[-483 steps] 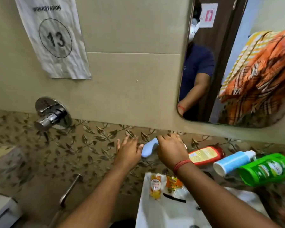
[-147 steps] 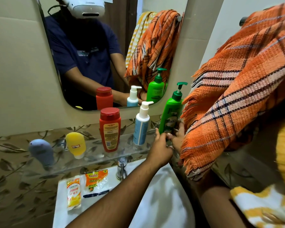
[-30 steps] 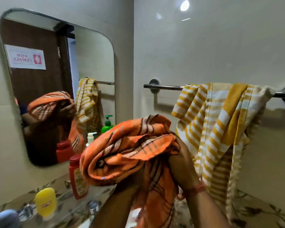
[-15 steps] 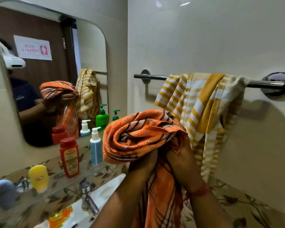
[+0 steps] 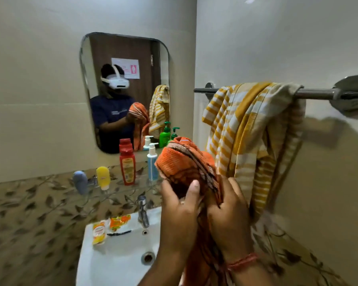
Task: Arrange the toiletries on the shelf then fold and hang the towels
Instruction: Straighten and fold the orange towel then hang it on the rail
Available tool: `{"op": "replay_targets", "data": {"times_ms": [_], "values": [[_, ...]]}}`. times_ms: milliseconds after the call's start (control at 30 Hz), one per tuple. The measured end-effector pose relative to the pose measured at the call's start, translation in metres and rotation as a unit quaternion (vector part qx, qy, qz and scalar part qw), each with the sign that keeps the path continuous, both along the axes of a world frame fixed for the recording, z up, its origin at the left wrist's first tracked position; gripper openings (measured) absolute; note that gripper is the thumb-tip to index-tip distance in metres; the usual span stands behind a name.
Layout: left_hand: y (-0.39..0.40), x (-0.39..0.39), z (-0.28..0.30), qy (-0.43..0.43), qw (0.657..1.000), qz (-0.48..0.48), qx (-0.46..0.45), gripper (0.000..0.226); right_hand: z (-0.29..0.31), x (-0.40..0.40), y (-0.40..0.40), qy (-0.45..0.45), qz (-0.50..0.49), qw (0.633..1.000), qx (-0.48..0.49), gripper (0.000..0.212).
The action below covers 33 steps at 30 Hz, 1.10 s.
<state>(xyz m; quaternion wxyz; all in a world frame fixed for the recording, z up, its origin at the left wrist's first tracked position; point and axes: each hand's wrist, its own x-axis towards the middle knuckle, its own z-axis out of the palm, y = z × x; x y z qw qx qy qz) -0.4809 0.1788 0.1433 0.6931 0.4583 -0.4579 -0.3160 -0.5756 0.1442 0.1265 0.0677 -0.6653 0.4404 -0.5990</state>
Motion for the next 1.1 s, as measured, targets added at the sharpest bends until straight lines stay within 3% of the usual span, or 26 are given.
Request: {"op": "replay_targets", "data": {"times_ms": [100, 200, 300, 400, 467, 567, 633, 733, 800, 900, 967, 1033, 1100], "values": [[0.014, 0.001, -0.001, -0.016, 0.997, -0.054, 0.058, 0.048, -0.008, 0.01, 0.021, 0.051, 0.076, 0.996, 0.014, 0.041], [0.017, 0.006, -0.002, 0.0, 0.993, -0.056, 0.102, 0.04, -0.014, 0.012, 0.031, 0.074, 0.149, 0.986, 0.032, 0.049], [0.025, 0.007, -0.008, 0.031, 0.994, -0.005, 0.107, 0.018, -0.015, 0.002, 0.038, 0.033, 0.2, 0.977, 0.057, 0.041], [0.028, 0.013, -0.013, 0.057, 0.993, 0.006, 0.106, 0.023, -0.012, -0.005, 0.04, -0.043, 0.235, 0.966, 0.101, 0.028], [0.031, 0.018, -0.012, 0.059, 0.993, 0.016, 0.104, 0.027, -0.006, -0.011, 0.039, -0.039, 0.197, 0.973, 0.111, 0.031], [0.034, 0.029, -0.013, 0.036, 0.994, 0.004, 0.099, 0.037, 0.006, -0.019, 0.039, 0.071, 0.159, 0.973, 0.152, 0.037], [0.038, 0.035, -0.013, 0.022, 0.995, 0.014, 0.095, 0.037, 0.011, -0.026, 0.036, 0.169, 0.142, 0.959, 0.18, 0.03], [0.042, 0.047, -0.009, 0.012, 0.995, 0.041, 0.091, 0.036, 0.009, -0.041, 0.019, 0.301, 0.04, 0.93, 0.208, 0.017], [0.044, 0.054, -0.007, -0.019, 0.995, 0.046, 0.089, 0.035, 0.006, -0.052, 0.011, 0.302, -0.004, 0.93, 0.211, 0.02], [0.047, 0.052, -0.005, -0.086, 0.991, 0.018, 0.099, 0.033, 0.006, -0.051, 0.012, 0.229, 0.063, 0.955, 0.177, 0.036], [0.047, 0.048, -0.007, -0.128, 0.985, -0.022, 0.115, 0.031, 0.005, -0.042, 0.017, 0.223, 0.162, 0.949, 0.155, 0.047], [0.046, 0.045, -0.01, -0.169, 0.975, -0.064, 0.128, 0.033, 0.003, -0.034, 0.02, 0.225, 0.273, 0.923, 0.153, 0.04], [0.044, 0.046, -0.012, -0.225, 0.962, -0.073, 0.135, 0.033, 0.002, -0.03, 0.021, 0.176, 0.315, 0.916, 0.173, 0.021]]}}
